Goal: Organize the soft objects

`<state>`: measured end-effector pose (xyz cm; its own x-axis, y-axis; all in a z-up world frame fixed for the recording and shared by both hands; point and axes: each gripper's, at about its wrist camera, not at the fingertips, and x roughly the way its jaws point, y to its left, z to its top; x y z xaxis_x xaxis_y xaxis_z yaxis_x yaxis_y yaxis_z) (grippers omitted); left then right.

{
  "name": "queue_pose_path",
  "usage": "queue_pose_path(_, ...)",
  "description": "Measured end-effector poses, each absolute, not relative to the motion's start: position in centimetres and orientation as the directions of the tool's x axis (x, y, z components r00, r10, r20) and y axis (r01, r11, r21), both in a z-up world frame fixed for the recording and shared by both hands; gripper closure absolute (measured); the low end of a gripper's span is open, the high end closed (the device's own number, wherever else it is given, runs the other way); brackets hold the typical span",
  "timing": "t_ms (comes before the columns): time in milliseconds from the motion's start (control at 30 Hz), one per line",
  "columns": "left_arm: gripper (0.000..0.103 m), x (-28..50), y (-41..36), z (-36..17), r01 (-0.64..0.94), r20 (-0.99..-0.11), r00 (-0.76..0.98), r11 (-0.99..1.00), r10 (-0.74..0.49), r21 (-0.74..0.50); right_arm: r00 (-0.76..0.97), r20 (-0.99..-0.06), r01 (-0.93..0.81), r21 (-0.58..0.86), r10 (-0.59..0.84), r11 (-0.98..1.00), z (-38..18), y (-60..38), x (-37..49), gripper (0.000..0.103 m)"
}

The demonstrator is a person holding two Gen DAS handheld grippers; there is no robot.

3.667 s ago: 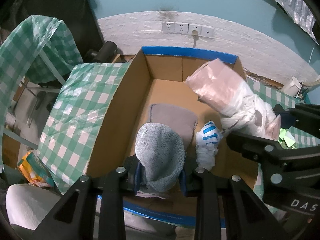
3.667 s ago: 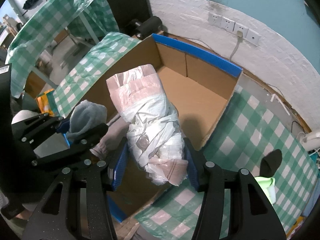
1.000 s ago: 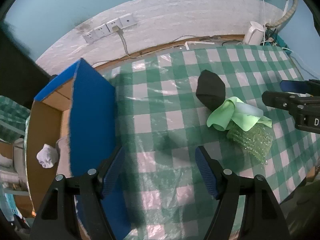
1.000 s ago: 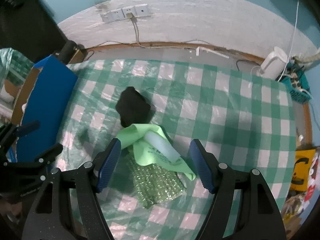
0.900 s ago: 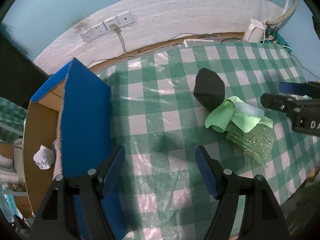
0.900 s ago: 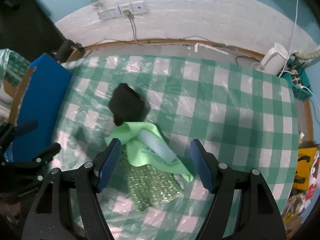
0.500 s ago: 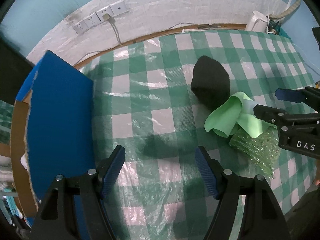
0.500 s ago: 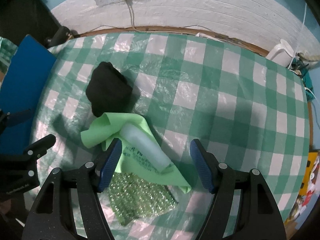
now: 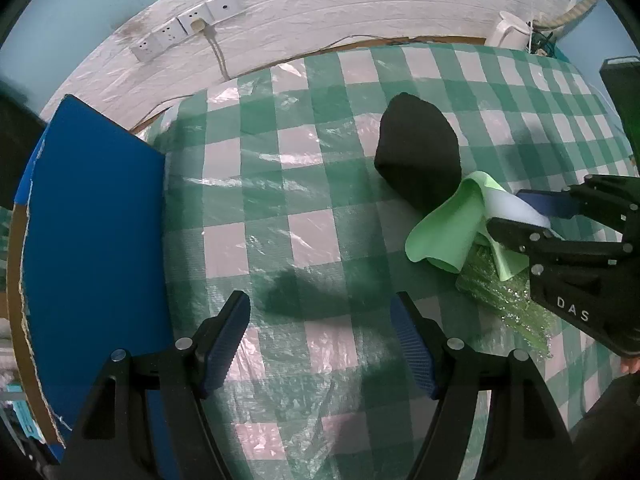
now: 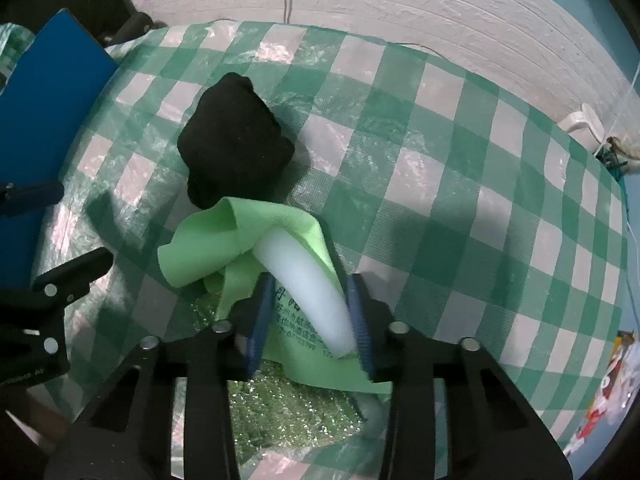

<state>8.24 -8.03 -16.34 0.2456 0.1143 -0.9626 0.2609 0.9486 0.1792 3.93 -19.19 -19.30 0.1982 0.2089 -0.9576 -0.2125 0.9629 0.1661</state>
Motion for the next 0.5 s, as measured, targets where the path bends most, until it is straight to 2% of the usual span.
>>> queue_pose_path(100, 0.026, 8.1, -8.0, -16.5, 0.269, -0.963, 0.244, 0.947, 0.109, 0.176, 0.191, -0.955, -0.211, 0.183, 0.225, 0.96, -18.9, -18.7, 4.0, 0.083)
queue_pose_path(367, 0.025, 7.4, -6.9, -15.9, 0.269, -0.954, 0.271, 0.942, 0.125, 0.2, 0.12, -0.924, -0.164, 0.343, 0.364, 0.925, -18.4, -16.8, 3.5, 0.084)
queue_pose_path(500, 0.025, 7.3, -5.8, -15.6, 0.253, -0.952, 0.277, 0.945, 0.133, 0.206, 0.103, -0.915, -0.151, 0.374, 0.391, 0.915, -18.1, -15.7, 3.0, 0.084)
